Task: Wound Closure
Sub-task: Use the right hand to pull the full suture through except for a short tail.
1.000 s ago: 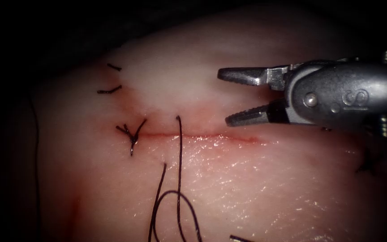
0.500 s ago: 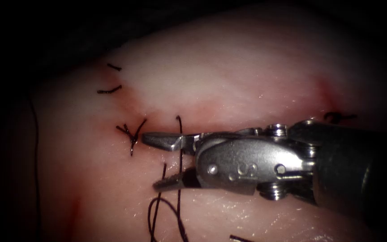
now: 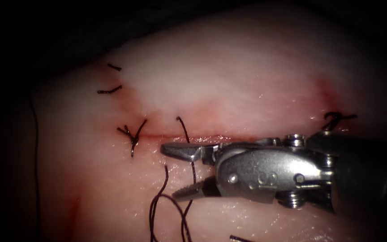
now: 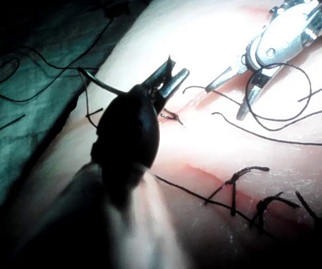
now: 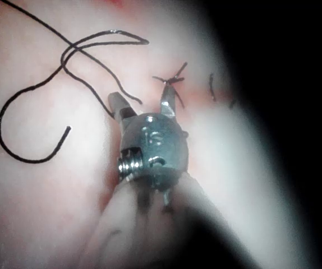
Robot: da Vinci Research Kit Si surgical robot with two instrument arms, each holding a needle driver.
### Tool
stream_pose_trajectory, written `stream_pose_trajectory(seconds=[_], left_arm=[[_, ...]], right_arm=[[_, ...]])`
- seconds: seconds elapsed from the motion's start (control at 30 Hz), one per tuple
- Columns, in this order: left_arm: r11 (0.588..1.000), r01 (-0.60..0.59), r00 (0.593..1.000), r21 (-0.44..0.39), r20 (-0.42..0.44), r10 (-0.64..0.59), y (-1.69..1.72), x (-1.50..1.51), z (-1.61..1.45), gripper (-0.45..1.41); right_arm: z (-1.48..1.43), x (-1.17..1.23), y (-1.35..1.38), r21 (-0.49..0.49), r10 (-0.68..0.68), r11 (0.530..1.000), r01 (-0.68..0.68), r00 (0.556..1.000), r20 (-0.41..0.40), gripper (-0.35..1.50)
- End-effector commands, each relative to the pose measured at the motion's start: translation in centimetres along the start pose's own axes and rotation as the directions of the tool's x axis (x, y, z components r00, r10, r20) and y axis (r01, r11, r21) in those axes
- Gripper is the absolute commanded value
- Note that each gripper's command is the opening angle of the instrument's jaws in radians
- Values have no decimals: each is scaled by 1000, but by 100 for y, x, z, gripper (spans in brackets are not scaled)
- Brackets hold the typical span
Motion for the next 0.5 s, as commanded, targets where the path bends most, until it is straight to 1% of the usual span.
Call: stream_pose_trajectory(seconds=[0.03, 0.1, 0.27, 0.33, 0.43, 0.47, 0.5], left_arm=[[1000, -4, 1000, 2, -3, 4, -7, 0, 7, -45], [1000, -4, 1000, 2, -3, 4, -7, 0, 7, -45], [1000, -4, 1000, 2, -2, 4, -7, 0, 7, -45], [1000, -4, 1000, 2, -2, 4, -7, 0, 6, -45], [1000, -4, 1000, 1, -2, 4, -7, 1, 5, -45], [1000, -4, 1000, 1, -2, 4, -7, 1, 5, -45], [1000, -4, 1000, 1, -3, 4, -7, 1, 5, -45]], right_arm=[[14, 5, 8, 3, -5, 1000, 5, 1000, -1, 88], [20, 5, 5, 6, -9, 1000, 9, 1000, 2, 85], [41, 7, -5, 6, -26, 1000, 26, 1000, -3, 85], [48, 7, -8, 8, -34, 999, 34, 999, -5, 81], [55, 1, -8, 19, -42, 999, 41, 999, 2, 68], [56, 0, -8, 26, -42, 999, 42, 999, 7, 58], [56, -1, -8, 36, -43, 998, 42, 999, 14, 39]])
